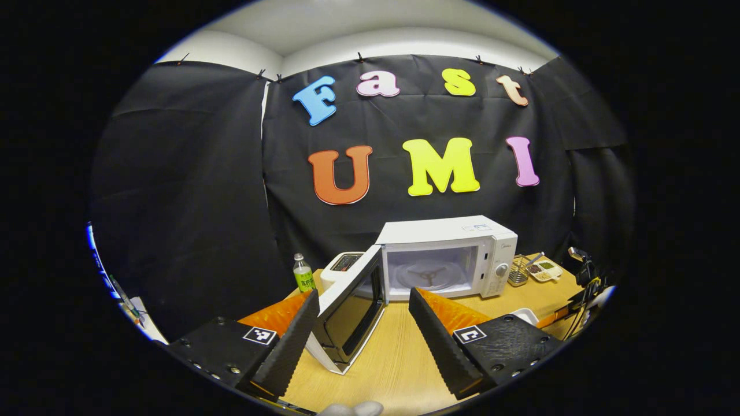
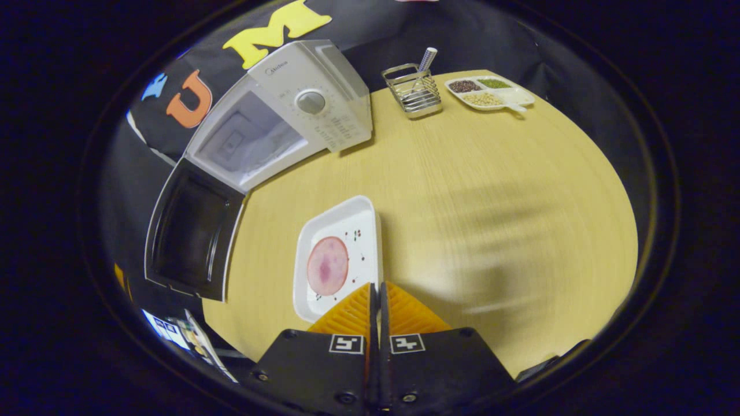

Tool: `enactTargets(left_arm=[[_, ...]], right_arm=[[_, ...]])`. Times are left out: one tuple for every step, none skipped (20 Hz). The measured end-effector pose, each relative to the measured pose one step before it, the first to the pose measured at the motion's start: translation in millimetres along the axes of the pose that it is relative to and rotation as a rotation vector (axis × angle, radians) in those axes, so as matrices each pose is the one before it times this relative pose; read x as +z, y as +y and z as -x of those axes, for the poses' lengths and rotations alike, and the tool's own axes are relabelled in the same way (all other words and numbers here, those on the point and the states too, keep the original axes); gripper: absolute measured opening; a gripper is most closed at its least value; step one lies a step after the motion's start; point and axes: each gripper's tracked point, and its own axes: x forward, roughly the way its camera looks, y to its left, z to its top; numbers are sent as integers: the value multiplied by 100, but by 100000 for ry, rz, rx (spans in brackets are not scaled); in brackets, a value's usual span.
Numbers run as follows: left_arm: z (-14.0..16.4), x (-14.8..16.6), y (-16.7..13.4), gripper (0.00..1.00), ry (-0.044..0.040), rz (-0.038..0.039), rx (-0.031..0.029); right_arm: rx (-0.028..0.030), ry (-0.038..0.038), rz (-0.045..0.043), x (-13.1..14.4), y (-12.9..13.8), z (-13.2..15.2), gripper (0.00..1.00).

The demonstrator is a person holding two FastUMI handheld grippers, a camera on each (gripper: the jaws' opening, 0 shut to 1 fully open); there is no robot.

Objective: Open the microwave oven with the left hand, put the food in, and close the microwave oven.

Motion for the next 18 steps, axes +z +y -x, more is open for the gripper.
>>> enactTargets(left_arm=[[17,94,225,95,-231,-541,-1352],[17,170,112,95,-229,-514,-1450],[-73,69,111,95,113,-287,-1125],[-8,86,-33,95,235,98,-1137],[41,189,15,95,141,252,-830],[99,136,-152,95,39,118,-946],[-15,143,-117,95,-53,-404,-533],[-132,394,-190,95,-456,-1030,-391],[-123,225,-57,95,-57,-744,51],[-91,260,-350,95,-241,-461,-849],[-142,99,-339,95,5,-795,-554],[-184,17,-354,95,298,-968,-620],[-118,54,-374,95,-32,-658,-603],[-178,-25,-352,95,73,-37,-530],[-191,-49,-243,95,248,181,-609],[-125,-208,-280,95,867,-153,-270],[-184,-399,-104,95,679,-685,-99],[-70,-228,-2,95,548,-616,323]], right_arm=[[2273,-1772,-2354,38,1165,-236,4],[1628,-2124,-1403,141,1098,-329,4],[1590,-1978,-632,65,902,-380,4],[1541,-1820,-1562,137,929,-350,0],[1999,-2059,-2550,241,1082,-327,0],[2163,-1944,-3094,353,1064,-404,4],[1905,-2245,-3363,406,1086,-418,4],[2169,-1965,-2549,434,1126,-552,4],[2277,-1835,-2164,363,1280,-566,4],[1987,-1508,-1486,388,1139,-802,3],[2117,-1318,-1074,351,1187,-685,4],[1338,-2730,-1951,611,1086,-804,4],[1852,-1946,-1337,375,1242,-904,4],[1853,-2753,-1862,534,1106,-906,4],[1353,-2622,-1879,313,1115,-900,4],[572,-3041,-2086,278,874,-903,4],[-376,-3696,-1846,271,766,-839,3],[-1459,-3575,-974,127,462,-989,4]])
